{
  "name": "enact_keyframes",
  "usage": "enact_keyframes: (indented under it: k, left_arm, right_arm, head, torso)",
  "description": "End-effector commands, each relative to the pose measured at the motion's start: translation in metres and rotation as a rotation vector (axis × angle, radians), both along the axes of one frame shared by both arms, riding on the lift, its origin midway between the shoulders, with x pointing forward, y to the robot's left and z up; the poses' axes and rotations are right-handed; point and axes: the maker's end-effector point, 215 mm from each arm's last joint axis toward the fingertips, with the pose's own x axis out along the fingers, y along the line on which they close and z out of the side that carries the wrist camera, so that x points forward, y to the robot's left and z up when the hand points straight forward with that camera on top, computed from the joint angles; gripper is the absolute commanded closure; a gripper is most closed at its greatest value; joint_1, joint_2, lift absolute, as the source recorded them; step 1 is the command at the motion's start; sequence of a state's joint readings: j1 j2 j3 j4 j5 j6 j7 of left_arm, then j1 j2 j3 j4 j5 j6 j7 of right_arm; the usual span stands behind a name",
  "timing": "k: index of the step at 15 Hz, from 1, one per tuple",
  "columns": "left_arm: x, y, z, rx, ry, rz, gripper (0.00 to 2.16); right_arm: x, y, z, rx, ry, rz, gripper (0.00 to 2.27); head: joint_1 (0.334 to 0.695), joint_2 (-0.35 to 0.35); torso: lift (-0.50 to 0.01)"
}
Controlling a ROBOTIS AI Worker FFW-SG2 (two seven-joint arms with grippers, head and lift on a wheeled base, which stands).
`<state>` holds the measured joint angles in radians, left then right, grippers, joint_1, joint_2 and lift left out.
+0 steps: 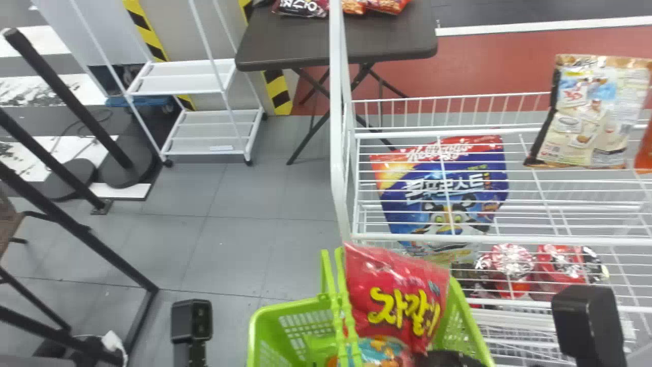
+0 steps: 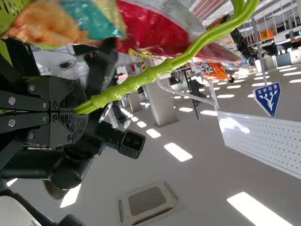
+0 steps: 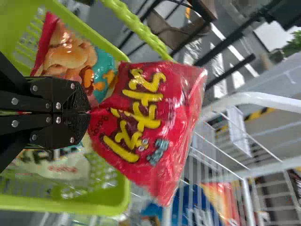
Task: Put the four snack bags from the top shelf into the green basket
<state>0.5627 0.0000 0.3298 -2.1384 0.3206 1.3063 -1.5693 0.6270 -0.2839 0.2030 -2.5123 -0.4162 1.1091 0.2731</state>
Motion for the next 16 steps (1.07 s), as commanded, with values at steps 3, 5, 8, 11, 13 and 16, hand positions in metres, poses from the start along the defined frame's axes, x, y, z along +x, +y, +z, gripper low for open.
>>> enact_keyframes:
  k: [3, 5, 8, 11, 13, 16]
  left_arm:
    - [-0.001, -0.004, 0.004, -0.018, -0.006, -0.011, 2.15]
    - [-0.002, -0.007, 0.005, -0.022, -0.006, -0.019, 2.15]
    - [-0.006, -0.009, 0.005, -0.026, 0.001, -0.022, 2.15]
    - [-0.009, -0.007, 0.004, -0.024, 0.007, -0.018, 2.15]
    - [-0.009, -0.008, 0.004, -0.025, 0.007, -0.021, 2.15]
    - [-0.011, -0.008, 0.005, -0.027, 0.009, -0.022, 2.15]
  right_arm:
    - [-0.039, 0.006, -0.045, -0.116, 0.143, 0.11, 2.15]
    - [-0.052, 0.023, -0.061, -0.136, 0.195, 0.19, 1.68]
    - [-0.055, 0.031, -0.067, -0.145, 0.211, 0.229, 0.0]
    - [-0.033, 0.014, -0.044, -0.079, 0.189, 0.179, 0.04]
    - [-0.005, -0.015, -0.024, -0.065, 0.136, 0.094, 0.05]
    - [0.056, -0.082, 0.015, -0.001, 0.053, -0.121, 0.05]
  head:
    - [0.695, 0.255]
    - [0.695, 0.281]
    - [0.695, 0.339]
    - [0.695, 0.35]
    - [0.695, 0.342]
    - [0.695, 0.166]
  torso:
    - [-0.006]
    - [-0.006]
    - [-0.006]
    - [-0.006]
    - [-0.006]
    - [-0.006]
